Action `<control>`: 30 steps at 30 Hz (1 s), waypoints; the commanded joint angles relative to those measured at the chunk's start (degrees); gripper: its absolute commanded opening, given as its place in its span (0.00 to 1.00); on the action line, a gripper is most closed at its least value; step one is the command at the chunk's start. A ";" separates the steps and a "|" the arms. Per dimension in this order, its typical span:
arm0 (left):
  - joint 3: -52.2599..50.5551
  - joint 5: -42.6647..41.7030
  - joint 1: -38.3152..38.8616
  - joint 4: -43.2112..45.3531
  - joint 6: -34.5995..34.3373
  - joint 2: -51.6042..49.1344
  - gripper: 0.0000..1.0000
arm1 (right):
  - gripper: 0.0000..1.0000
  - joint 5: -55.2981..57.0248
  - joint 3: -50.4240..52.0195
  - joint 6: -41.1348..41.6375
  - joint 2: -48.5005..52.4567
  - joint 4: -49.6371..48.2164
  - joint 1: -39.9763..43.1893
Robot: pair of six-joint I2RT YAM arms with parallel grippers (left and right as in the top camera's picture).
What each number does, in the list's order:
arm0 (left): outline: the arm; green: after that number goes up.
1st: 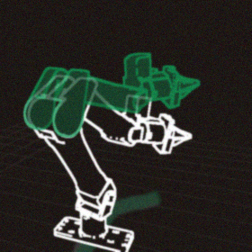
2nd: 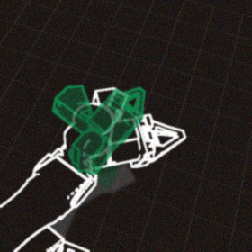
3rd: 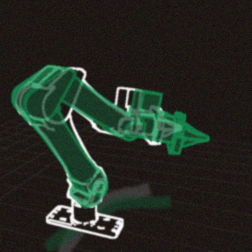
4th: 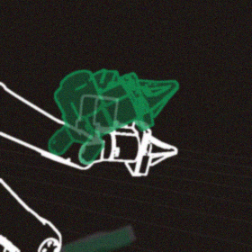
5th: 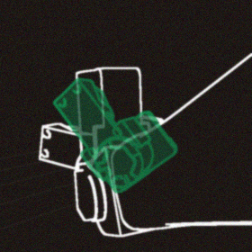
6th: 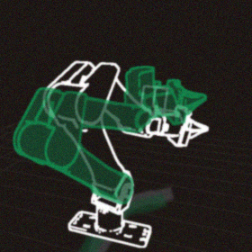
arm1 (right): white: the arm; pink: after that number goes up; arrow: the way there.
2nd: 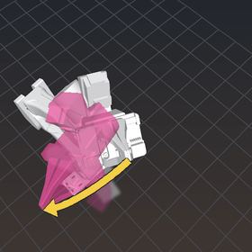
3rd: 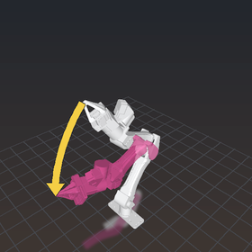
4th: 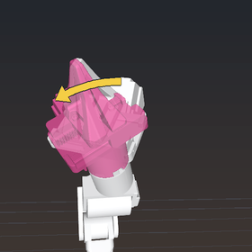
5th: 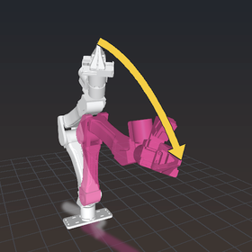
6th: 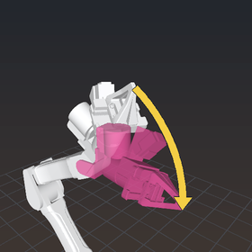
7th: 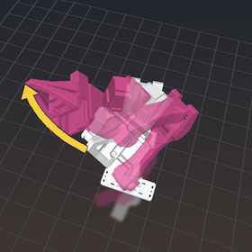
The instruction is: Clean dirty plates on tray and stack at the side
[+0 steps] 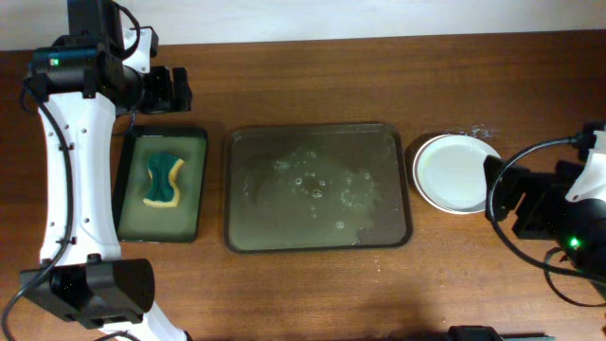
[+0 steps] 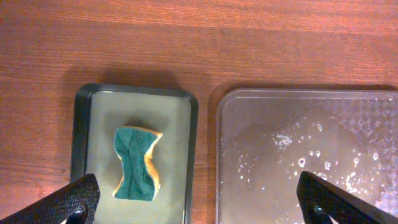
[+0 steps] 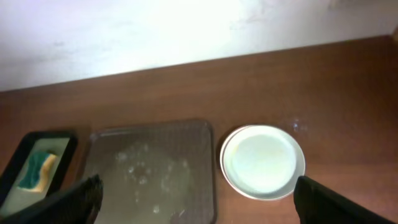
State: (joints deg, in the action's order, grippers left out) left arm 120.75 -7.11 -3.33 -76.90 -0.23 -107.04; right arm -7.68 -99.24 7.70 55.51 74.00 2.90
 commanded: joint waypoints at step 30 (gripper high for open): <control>0.04 -0.63 -0.17 0.11 -0.59 -0.39 0.99 | 0.98 5.38 98.53 -1.49 -55.32 -78.29 -7.43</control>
State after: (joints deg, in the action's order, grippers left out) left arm 120.73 -7.14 -3.33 -76.93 -0.23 -107.15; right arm -3.38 -2.72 6.00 0.84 -4.45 -3.97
